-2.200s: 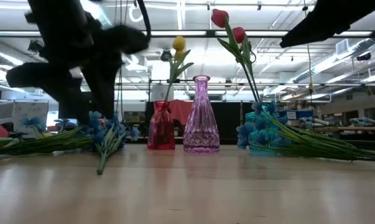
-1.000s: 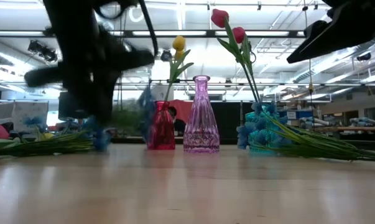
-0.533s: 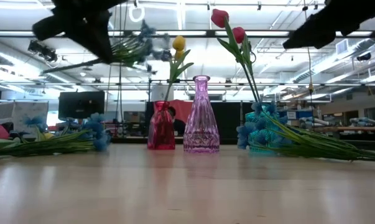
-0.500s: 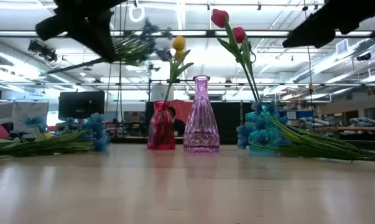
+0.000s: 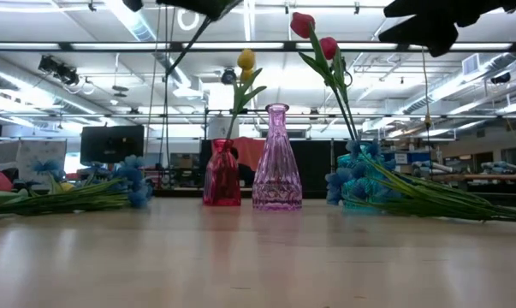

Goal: Sort flowers into vase by color
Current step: Put the blue flowers into the pink transparent vase

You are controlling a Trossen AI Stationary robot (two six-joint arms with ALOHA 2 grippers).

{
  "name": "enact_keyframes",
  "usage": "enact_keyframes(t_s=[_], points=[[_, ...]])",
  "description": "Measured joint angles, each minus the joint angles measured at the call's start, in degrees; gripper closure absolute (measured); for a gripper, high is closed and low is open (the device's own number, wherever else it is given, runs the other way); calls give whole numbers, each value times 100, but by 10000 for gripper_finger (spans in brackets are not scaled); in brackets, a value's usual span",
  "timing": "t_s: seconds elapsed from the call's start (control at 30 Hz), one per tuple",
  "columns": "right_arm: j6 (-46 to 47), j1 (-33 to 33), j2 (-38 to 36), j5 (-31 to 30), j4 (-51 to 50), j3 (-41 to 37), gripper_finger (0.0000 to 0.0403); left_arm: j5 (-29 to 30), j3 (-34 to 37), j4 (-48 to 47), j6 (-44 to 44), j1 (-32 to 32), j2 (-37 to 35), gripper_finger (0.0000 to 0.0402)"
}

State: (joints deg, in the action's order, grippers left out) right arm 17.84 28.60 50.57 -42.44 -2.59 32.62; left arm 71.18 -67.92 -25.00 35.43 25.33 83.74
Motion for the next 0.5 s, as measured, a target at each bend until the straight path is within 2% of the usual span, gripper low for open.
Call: enact_keyframes(t_s=[0.13,0.23,0.33,0.5], points=[[165,0,0,-53,11,0,126,-21,158,1561,-1730,-51,0,364],[258,0,0,-56,55,0,126,-907,470,3194,-3125,-173,8,364],[334,8,1,-99,76,0,126,-1756,780,4574,-4105,-386,8,364],[468,15,2,-100,98,0,126,-2830,1374,6058,-4733,-878,9,364]])
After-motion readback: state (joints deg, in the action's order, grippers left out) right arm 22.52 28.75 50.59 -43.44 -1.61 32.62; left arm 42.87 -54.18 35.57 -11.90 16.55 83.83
